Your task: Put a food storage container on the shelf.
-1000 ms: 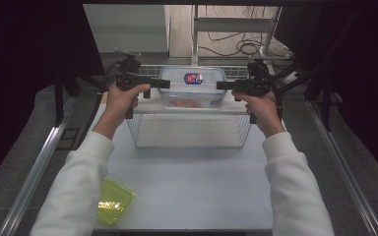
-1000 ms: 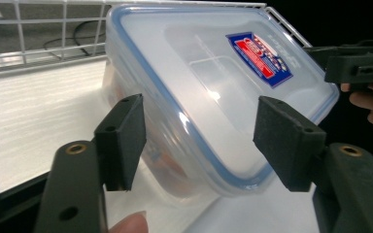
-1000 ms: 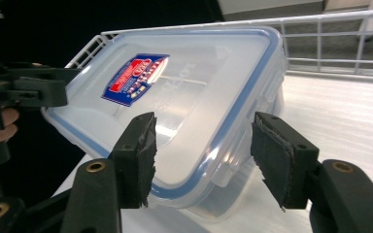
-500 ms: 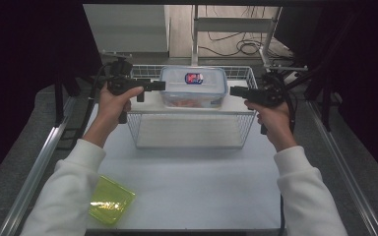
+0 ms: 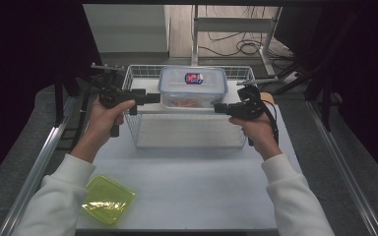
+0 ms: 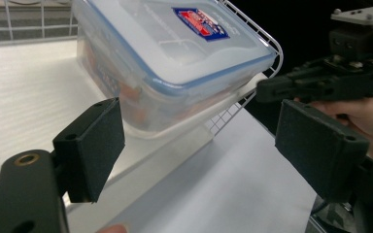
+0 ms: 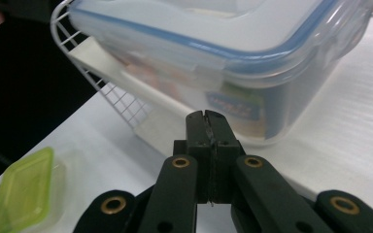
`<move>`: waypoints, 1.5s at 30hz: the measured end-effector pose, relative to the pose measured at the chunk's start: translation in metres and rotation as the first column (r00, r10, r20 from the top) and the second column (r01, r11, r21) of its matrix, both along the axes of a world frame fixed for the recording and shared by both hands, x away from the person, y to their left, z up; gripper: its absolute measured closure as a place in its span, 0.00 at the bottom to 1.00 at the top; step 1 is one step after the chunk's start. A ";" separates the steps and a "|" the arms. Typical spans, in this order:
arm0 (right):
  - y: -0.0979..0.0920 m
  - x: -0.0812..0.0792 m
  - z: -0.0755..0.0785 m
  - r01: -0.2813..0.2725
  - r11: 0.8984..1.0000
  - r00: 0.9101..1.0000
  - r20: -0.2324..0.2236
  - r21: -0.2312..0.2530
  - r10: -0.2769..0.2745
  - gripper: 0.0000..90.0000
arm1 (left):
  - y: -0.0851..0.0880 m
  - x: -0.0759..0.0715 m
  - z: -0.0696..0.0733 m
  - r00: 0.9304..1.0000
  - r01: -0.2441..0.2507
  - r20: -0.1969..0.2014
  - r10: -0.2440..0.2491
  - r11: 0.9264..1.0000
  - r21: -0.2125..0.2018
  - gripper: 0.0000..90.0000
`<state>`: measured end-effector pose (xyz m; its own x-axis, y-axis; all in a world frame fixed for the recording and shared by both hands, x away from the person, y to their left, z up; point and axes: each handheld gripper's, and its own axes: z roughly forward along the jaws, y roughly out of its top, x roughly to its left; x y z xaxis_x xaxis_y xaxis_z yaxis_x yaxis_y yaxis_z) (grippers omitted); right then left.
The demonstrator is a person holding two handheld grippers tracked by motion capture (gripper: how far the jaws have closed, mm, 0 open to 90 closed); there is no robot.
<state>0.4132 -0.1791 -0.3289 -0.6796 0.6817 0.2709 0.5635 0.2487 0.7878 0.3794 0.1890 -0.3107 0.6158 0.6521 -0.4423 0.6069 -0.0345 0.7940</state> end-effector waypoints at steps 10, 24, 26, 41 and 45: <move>-0.003 0.008 -0.003 0.034 0.999 0.999 0.005 0.020 -0.034 0.99 | 0.009 -0.002 -0.007 1.000 -0.003 -0.007 0.003 1.000 -0.007 0.19; -0.012 -0.013 -0.012 -0.027 0.999 1.000 0.005 0.035 0.027 0.99 | 0.009 -0.022 -0.017 0.999 0.035 -0.001 -0.035 0.999 0.024 0.20; -0.014 -0.020 -0.012 -0.032 0.999 0.999 -0.003 0.015 0.032 0.98 | 0.009 -0.026 -0.018 0.999 0.037 0.002 -0.037 0.999 0.038 0.21; -0.034 -0.071 -0.060 -0.061 0.992 0.998 0.000 -0.114 0.062 0.65 | 0.028 -0.083 -0.090 0.996 0.071 -0.069 -0.061 0.985 0.158 0.27; -0.039 -0.082 -0.084 -0.065 0.993 0.997 -0.042 -0.095 0.061 0.56 | 0.027 -0.098 -0.110 0.992 0.107 -0.088 -0.090 0.972 0.208 0.27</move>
<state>0.3310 -0.2179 -0.4127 -0.7121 0.6622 0.2333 0.5745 0.3585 0.7359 0.2813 0.2162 -0.4207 0.6510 0.6736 -0.3498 0.6514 -0.2593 0.7130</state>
